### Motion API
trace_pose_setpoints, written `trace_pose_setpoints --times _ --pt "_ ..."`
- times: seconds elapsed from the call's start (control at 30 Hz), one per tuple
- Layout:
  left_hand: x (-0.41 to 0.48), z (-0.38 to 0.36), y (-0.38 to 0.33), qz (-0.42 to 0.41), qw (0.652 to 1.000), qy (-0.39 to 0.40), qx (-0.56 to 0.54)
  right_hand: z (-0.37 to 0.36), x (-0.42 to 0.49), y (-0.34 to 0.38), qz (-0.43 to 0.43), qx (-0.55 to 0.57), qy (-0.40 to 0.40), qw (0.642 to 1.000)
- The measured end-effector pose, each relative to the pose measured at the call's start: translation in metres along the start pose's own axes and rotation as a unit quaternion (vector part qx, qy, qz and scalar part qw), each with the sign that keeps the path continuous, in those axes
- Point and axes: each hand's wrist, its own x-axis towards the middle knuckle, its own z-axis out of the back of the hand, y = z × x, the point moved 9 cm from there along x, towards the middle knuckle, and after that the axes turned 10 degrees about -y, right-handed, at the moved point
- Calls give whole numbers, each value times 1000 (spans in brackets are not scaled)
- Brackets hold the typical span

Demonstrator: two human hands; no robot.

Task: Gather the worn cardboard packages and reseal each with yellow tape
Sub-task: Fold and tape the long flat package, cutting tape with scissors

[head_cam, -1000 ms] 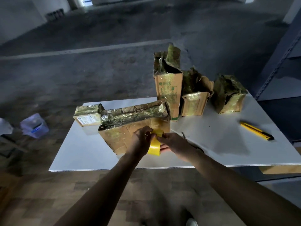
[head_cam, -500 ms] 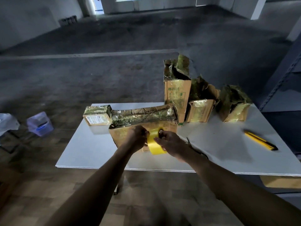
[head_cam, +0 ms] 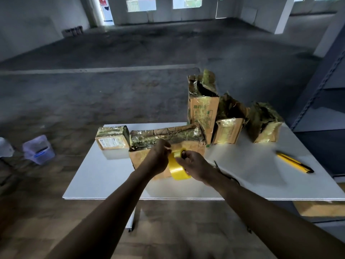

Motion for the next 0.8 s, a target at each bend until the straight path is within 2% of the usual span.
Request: trace_pose_setpoints --times 0.1,0.13,0.2,0.27,0.37,0.5,0.67,0.73,0.8 --pt "4 2 20 145 982 28 -119 -9 -3 12 3 14 2 1000" --pt "5 5 23 165 977 22 -132 -14 -5 17 -9 29 11 999" --pt "10 16 24 138 986 -3 -90 -25 -8 24 -11 40 30 999" --pt "15 25 20 63 997 -21 37 -33 -8 32 23 -13 35 999" --pt "14 32 15 -1 987 -43 154 -39 -6 42 67 -85 21 994" --pt "13 42 12 -43 990 -76 114 -38 -2 44 40 -59 4 997" --pt "27 32 24 -49 999 -2 12 -40 1 38 9 -54 4 998" --pt "31 32 27 -36 999 16 16 -45 0 40 1 -31 4 999" --pt "35 36 30 -29 999 -10 36 -48 1 43 -8 4 -2 1000"
